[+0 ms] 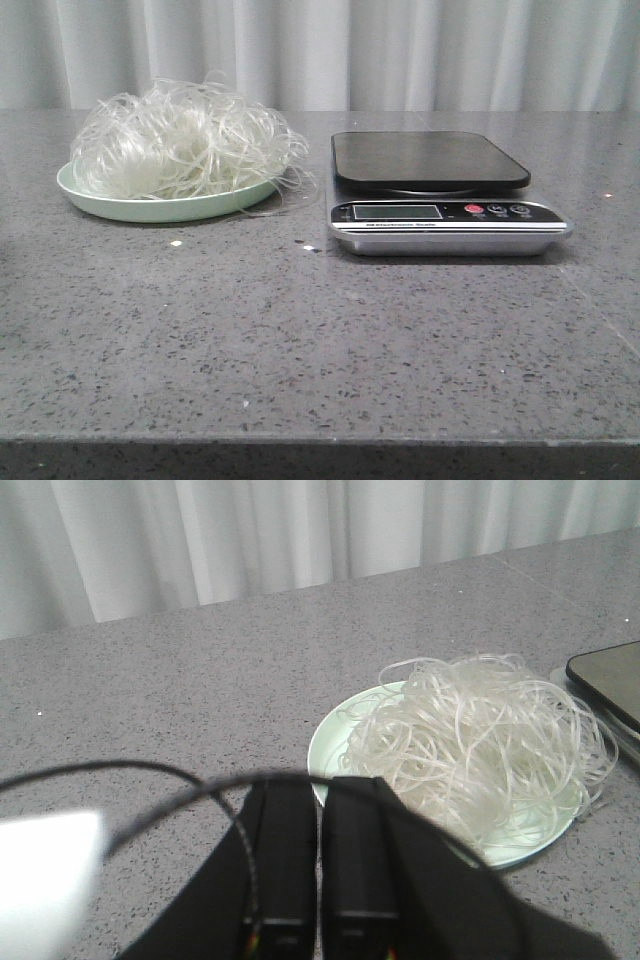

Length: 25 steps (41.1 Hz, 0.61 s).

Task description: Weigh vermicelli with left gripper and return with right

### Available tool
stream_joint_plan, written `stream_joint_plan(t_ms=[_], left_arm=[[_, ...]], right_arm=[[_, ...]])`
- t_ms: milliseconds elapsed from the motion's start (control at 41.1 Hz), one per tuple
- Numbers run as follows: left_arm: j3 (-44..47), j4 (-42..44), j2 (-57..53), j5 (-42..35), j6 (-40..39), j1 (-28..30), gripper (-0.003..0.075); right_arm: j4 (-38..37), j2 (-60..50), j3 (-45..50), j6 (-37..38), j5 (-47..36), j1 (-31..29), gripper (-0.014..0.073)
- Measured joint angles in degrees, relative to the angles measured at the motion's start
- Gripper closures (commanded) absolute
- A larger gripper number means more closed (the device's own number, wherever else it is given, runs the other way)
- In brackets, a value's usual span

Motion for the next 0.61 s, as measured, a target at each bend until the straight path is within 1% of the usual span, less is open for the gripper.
stream_joint_plan(t_ms=[195,316,462,608], left_arm=[[0.69,0.00,-0.76,-0.99,0.00,0.24,0.0583],[2.79,0.00,-4.15,-2.46,0.00,3.17,0.0583],[8.66,0.00,-10.70,-4.01,0.00,7.15,0.0583],[16.33,0.11,-19.81,-4.23,0.00,10.97,0.0583]], right_arm=[[0.00,0.00,0.00,0.00,0.00,0.00,0.0442],[0.00,0.00,0.00,0.00,0.00,0.00,0.0442],[0.00,0.00,0.00,0.00,0.00,0.00,0.0442],[0.00,0.00,0.00,0.00,0.00,0.00,0.0442]])
